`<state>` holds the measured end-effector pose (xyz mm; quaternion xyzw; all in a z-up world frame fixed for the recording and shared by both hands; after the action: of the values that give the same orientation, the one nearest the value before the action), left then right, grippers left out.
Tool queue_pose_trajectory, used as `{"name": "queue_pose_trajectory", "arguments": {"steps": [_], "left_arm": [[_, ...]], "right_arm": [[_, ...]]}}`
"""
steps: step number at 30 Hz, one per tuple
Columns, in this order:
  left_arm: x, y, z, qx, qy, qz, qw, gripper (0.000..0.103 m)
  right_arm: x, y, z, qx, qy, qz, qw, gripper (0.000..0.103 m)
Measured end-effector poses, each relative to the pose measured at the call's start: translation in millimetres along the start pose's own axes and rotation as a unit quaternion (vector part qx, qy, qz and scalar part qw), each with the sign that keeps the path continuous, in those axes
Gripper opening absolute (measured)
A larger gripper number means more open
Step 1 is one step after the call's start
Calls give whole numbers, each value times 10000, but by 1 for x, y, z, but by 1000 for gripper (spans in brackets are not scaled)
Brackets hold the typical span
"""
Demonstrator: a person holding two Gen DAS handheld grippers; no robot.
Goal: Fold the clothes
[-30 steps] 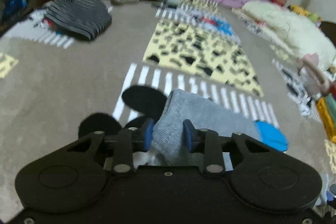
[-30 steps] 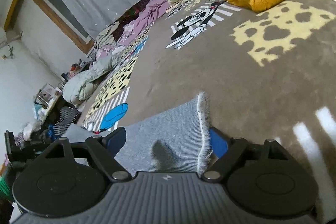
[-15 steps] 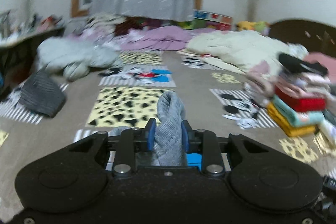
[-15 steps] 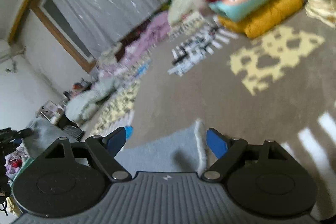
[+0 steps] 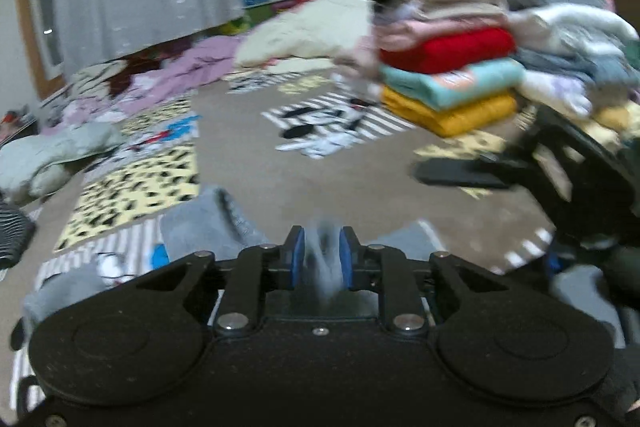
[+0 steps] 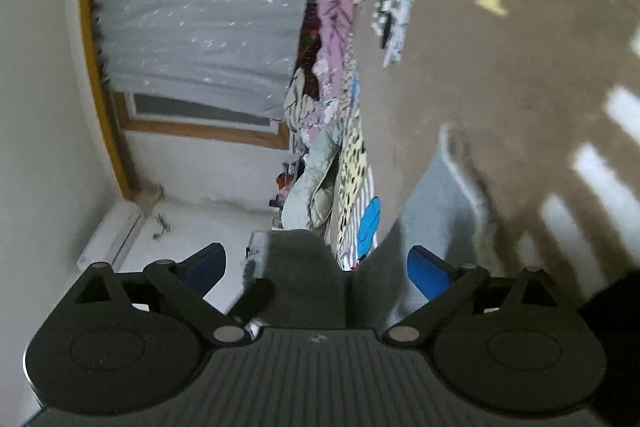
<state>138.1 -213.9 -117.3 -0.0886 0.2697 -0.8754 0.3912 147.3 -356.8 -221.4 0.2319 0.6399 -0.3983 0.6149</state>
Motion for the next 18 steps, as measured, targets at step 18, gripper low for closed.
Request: {"name": "queue_pose_trajectory", "arguments": {"steps": [18], "left_arm": [[-139,-90,-82,446,-2832,576,9563,45]], "right_arm": [[-26,17,-27,-168,-1345,-697,9883,96]]}}
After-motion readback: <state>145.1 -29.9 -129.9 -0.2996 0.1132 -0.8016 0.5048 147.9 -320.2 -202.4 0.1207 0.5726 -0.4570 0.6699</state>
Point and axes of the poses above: each gripper's, at about its wrist camera, not at the fingertips, and y roughly the way its jaws point, x to its right, z to its top, the point moved 7 cm from there along y, roughly the way its jaws point, and after that the axes turned 14 degrees about -z, right-handed, at the moved point
